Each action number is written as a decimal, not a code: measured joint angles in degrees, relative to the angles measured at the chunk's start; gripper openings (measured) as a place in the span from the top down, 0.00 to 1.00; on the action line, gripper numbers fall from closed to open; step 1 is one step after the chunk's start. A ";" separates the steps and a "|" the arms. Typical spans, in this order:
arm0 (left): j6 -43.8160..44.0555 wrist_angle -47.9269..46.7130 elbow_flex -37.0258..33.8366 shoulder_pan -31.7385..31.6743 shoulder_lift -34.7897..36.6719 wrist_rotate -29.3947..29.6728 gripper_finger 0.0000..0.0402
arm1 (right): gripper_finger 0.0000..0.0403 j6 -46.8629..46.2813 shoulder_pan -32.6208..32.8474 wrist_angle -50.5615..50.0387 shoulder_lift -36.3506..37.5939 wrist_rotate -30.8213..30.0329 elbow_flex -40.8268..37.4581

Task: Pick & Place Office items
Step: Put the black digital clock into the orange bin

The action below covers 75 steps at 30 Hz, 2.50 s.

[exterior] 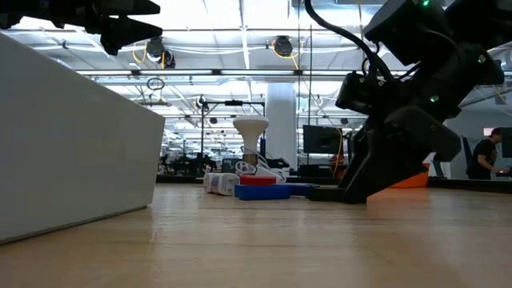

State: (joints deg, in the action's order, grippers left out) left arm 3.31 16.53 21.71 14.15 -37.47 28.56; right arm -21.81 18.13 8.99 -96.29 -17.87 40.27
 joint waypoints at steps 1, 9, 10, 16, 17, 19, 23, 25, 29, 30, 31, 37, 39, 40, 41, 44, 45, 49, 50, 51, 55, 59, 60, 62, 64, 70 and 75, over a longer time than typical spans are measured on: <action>0.00 0.00 0.00 0.00 0.00 0.00 0.33 | 0.34 0.00 0.00 0.02 0.00 0.10 0.00; -0.01 0.00 0.00 0.00 0.00 0.00 0.35 | 0.46 0.40 -0.52 -0.19 -0.02 0.35 0.00; -0.03 0.00 0.00 0.00 0.00 0.00 0.36 | 0.47 0.40 -0.55 -0.22 -0.02 0.35 0.00; -0.03 0.00 0.00 0.00 0.00 0.00 0.39 | 0.54 1.69 -0.52 -0.24 -0.02 0.35 -0.02; -0.03 0.00 -0.02 0.00 0.00 0.00 0.39 | 0.55 1.71 -0.52 -0.22 -0.02 0.35 -0.02; -0.03 0.00 -0.02 0.00 0.00 0.00 0.39 | 0.57 1.75 -0.52 -0.24 -0.02 0.33 -0.02; -0.05 0.00 -0.02 0.00 0.00 0.00 0.37 | 0.59 2.23 -0.55 -0.22 -0.02 0.27 -0.03; -0.07 0.00 -0.02 0.00 0.00 0.00 0.36 | 0.59 2.70 -0.55 -0.27 0.13 0.26 -0.04; -0.07 0.00 -0.02 0.00 0.00 0.00 0.33 | 0.59 3.15 -0.55 -1.19 1.56 0.12 -0.14; -0.08 0.00 -0.02 0.00 0.00 0.00 0.33 | 0.59 3.15 -0.59 -1.76 2.28 0.15 -0.26; -0.07 0.00 -0.02 0.00 0.00 0.00 0.33 | 0.59 3.15 -0.63 -1.83 2.93 0.11 -0.26; -0.07 -0.01 -0.02 0.01 0.00 0.00 0.34 | 0.59 3.13 -0.59 -4.67 8.26 0.15 -0.22; -0.07 -0.02 -0.02 0.01 -0.02 0.00 0.35 | 0.59 3.49 -0.59 -5.40 10.26 0.13 -0.22; -0.07 -0.02 -0.02 0.00 -0.02 0.00 0.36 | 0.59 3.84 -0.57 -5.16 11.12 0.11 -0.17; -0.07 -0.02 -0.02 0.00 0.00 0.00 0.36 | 0.59 4.44 -0.55 -4.95 11.88 0.12 -0.13; -0.05 0.00 -0.02 0.02 0.00 0.00 0.38 | 0.59 6.49 -0.52 -5.16 14.35 0.11 -0.13; -0.05 0.00 -0.02 0.00 -0.02 0.00 0.38 | 0.59 7.10 -0.52 -4.97 15.19 0.09 -0.13; 8.92 1.67 -0.04 0.25 0.10 -1.86 0.37 | 0.59 8.81 -0.55 -5.14 18.48 0.03 -0.13; 9.45 1.36 -0.04 0.28 0.27 -2.77 0.37 | 0.59 9.05 -0.55 -5.07 19.38 0.02 -0.13; 8.33 0.75 -0.04 0.26 0.51 -3.47 0.36 | 0.59 9.16 -0.54 -5.01 20.27 0.02 -0.13; 4.70 -7.94 -0.04 0.20 2.17 -4.89 0.34 | 0.59 9.65 -0.48 -5.43 23.58 0.02 -0.13; 5.72 -12.15 -1.12 0.13 4.37 -4.90 0.33 | 0.59 11.04 -0.42 -6.08 25.33 -0.05 -0.13; 5.76 -12.16 -1.88 -0.10 5.32 -4.83 0.33 | 0.59 11.36 -0.42 -5.98 25.56 -0.07 -0.13; 5.35 -11.46 -3.50 -0.62 7.44 -5.06 0.33 | 0.59 12.21 -0.44 -5.90 25.82 -0.14 -0.13; 4.31 -9.48 -5.57 -1.41 10.07 -6.06 0.34 | 0.59 13.11 -0.42 -6.28 25.82 -1.23 -0.13; 5.63 -5.36 -14.11 -4.56 19.44 -10.71 0.37 | 0.59 12.46 -0.83 -8.92 25.79 -3.35 -0.13; 6.88 -5.07 -18.50 -6.45 24.83 -12.11 0.38 | 0.59 13.40 -1.55 -9.69 27.20 -3.23 -0.13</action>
State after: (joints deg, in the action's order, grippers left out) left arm 10.20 11.46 3.21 7.70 -12.64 16.45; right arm -8.41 16.58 -0.70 -69.10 -21.10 40.14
